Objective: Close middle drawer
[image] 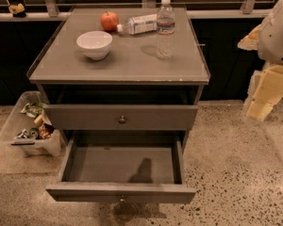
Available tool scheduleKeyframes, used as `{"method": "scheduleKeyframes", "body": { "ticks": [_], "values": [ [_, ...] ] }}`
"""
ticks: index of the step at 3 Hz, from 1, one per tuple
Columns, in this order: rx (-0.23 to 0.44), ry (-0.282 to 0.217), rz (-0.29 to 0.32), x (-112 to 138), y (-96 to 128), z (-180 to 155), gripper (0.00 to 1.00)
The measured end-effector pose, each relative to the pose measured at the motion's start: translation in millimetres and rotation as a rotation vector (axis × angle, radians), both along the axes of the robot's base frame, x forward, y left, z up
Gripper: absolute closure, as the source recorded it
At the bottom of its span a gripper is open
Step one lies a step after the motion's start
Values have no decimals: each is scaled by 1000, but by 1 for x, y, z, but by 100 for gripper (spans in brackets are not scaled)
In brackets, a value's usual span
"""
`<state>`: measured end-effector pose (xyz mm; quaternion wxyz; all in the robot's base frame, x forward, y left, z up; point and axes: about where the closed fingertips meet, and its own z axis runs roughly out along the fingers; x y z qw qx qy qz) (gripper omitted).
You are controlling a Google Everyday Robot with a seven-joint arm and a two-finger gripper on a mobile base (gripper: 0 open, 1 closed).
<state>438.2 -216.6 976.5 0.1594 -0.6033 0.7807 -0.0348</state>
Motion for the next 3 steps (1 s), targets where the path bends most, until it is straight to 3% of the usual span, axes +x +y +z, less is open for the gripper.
{"method": "scheduleKeyframes", "body": {
  "ticks": [1,2,3],
  "values": [
    [0,0,0,0,0,0,0],
    [-4,-5,23,-12,3,-20,0],
    [12,-61,76,-41,13,-54,0]
  ]
}}
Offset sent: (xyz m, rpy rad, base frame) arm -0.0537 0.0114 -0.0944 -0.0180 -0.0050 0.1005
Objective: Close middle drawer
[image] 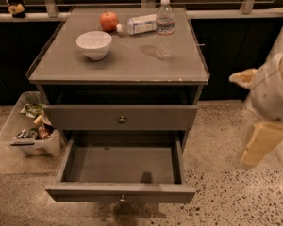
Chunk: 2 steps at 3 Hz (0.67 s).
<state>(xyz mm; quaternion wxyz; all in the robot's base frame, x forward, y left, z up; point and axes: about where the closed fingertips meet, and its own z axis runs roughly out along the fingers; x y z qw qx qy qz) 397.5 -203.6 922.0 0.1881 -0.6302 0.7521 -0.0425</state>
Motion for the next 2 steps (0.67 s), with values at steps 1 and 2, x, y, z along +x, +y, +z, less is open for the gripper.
{"method": "scheduleKeyframes", "body": {
  "ticks": [1,2],
  "values": [
    [45,-1,38,-17,11,-65,0],
    [105,65,45,-28,28,-161,0]
  ]
}}
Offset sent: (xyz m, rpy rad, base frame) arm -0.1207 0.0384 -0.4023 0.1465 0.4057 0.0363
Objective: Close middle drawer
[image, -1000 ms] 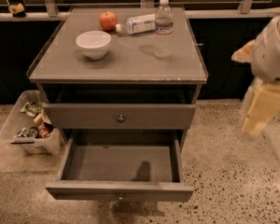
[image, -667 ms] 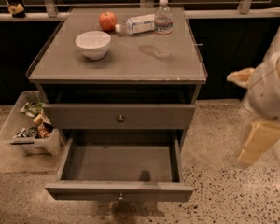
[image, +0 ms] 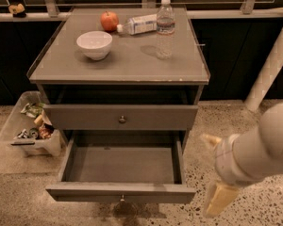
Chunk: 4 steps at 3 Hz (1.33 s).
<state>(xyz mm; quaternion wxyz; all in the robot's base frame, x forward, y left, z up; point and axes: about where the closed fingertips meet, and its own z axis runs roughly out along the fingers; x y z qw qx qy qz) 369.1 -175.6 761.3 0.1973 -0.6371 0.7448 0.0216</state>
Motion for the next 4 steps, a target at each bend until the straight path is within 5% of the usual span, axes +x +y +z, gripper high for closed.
{"method": "scheduleKeyframes", "body": {
  "ticks": [1,3,4],
  "values": [
    [32,116,-11,-21,20,-112,0],
    [40,378,-8,-114,59,-304,0],
    [60,401,-51,-123,68,-318,0]
  ]
}}
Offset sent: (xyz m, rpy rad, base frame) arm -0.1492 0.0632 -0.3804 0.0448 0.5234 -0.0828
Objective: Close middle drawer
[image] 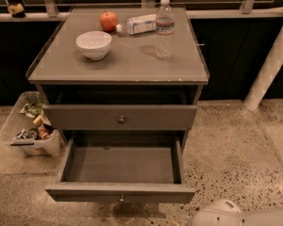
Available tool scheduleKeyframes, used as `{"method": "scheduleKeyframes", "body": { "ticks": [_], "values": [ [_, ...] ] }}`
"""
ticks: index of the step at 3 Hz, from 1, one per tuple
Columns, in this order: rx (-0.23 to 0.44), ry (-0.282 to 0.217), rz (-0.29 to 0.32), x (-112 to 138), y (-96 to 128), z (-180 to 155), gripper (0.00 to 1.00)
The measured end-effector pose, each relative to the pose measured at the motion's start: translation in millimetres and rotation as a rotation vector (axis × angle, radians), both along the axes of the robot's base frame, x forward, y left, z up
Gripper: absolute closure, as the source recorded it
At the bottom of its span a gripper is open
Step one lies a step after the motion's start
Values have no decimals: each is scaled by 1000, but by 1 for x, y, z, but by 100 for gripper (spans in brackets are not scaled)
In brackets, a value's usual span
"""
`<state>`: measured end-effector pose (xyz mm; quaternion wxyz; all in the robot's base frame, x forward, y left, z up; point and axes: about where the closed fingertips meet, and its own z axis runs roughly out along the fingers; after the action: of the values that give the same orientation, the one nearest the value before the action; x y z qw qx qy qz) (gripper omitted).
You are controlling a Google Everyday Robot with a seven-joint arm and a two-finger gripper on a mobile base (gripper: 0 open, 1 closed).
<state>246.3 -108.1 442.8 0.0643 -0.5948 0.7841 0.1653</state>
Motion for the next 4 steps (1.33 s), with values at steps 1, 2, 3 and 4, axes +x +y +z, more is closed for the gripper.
{"method": "scheduleKeyframes", "body": {
  "ticks": [1,2,3,4],
  "values": [
    [-1,-1,0,0,0,1,0],
    [23,16,0,5,-2,-12,0],
    [55,34,35,40,-2,-37,0],
    [55,12,46,82,0,-50,0]
  ]
}}
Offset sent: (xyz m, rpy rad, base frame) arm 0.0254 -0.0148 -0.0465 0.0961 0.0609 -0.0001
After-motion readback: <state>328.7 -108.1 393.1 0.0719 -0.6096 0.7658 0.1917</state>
